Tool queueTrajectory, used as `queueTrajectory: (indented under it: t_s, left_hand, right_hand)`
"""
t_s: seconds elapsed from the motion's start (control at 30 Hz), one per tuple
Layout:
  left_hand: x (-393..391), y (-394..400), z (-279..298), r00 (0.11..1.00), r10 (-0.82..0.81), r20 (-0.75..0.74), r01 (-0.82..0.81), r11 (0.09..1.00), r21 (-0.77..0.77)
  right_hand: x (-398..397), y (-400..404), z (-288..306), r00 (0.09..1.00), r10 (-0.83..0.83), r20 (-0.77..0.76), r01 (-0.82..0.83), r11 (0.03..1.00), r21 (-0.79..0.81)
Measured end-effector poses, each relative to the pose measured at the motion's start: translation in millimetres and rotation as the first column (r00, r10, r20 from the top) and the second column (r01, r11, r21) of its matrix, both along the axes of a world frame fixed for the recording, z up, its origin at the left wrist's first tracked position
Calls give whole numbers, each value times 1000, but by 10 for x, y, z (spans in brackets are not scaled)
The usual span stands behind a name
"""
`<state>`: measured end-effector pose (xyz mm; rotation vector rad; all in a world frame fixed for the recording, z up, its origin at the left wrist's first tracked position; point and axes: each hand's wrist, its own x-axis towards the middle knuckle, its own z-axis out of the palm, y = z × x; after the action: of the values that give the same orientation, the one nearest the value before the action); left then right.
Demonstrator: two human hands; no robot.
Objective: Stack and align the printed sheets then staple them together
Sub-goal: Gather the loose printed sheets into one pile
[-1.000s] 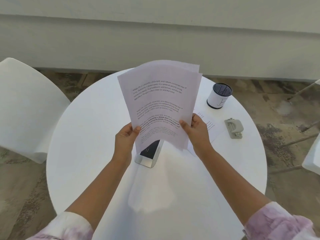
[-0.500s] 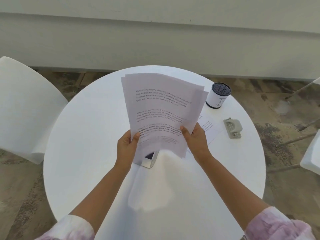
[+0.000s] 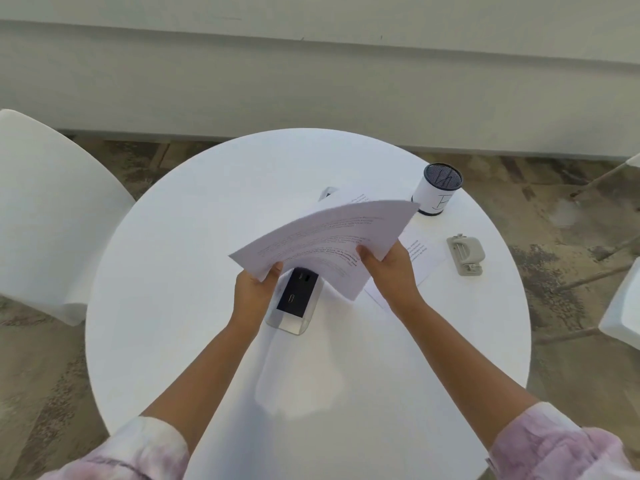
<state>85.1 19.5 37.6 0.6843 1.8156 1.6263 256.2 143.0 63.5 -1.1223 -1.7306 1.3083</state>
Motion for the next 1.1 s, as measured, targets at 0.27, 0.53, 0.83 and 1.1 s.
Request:
queueTrajectory:
  t_s: [0.27, 0.53, 0.83, 1.1]
  left_hand:
    - [-218, -13, -22, 986, 143, 90, -146, 989, 27]
    - [-447, -220, -353, 936, 285, 205, -209, 922, -324]
    - [-408, -330, -563, 902, 304, 306, -131, 869, -477]
    - [-390, -352, -601, 900, 310, 306, -127, 858, -497]
  right_hand:
    - [216, 219, -194, 973, 2, 230, -7, 1000, 21]
    - [750, 208, -830, 480, 273, 834, -210, 959, -193]
    - [757, -5, -911, 391, 83, 917, -217, 976, 5]
    - [712, -85, -826, 534, -125, 836, -86, 976, 200]
